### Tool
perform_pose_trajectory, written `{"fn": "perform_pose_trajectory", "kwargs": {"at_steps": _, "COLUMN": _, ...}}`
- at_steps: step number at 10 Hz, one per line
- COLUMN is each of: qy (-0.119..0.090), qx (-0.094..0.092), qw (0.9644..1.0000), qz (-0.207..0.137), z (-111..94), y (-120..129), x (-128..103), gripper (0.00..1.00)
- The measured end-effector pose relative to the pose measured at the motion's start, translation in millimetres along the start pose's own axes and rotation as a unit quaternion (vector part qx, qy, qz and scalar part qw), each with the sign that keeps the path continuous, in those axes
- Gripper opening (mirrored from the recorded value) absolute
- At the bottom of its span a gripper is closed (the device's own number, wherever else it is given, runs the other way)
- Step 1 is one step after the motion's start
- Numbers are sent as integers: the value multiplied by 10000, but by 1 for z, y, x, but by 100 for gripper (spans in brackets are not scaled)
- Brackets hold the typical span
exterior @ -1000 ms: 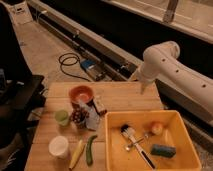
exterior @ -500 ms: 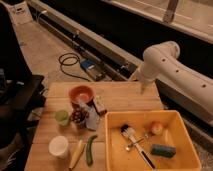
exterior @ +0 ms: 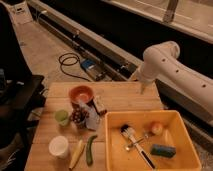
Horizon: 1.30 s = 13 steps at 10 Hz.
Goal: Place towel in red bowl
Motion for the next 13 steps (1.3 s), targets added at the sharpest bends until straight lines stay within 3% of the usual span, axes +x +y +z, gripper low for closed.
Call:
{"fn": "perform_pose_trajectory", "kwargs": {"at_steps": 6, "qy": 22, "qx": -4, "qw": 10000, "qz": -21, "z": 0, "y": 0, "x": 0, "gripper": 63}}
{"fn": "perform_pose_trajectory", "kwargs": {"at_steps": 8, "qy": 105, "qx": 96, "qw": 9997, "qz": -209, "z": -3, "y": -11, "x": -6, "gripper": 63}}
{"fn": "perform_pose_trajectory", "kwargs": {"at_steps": 10, "qy": 75, "qx": 177, "qw": 9984, "qz": -529, "z": 1, "y": -36, "x": -29, "gripper": 63}}
{"fn": "perform_pose_trajectory", "kwargs": {"at_steps": 13, "qy": -70, "qx": 256, "qw": 9930, "qz": -1154, "z": 15, "y": -78, "x": -76, "gripper": 63}}
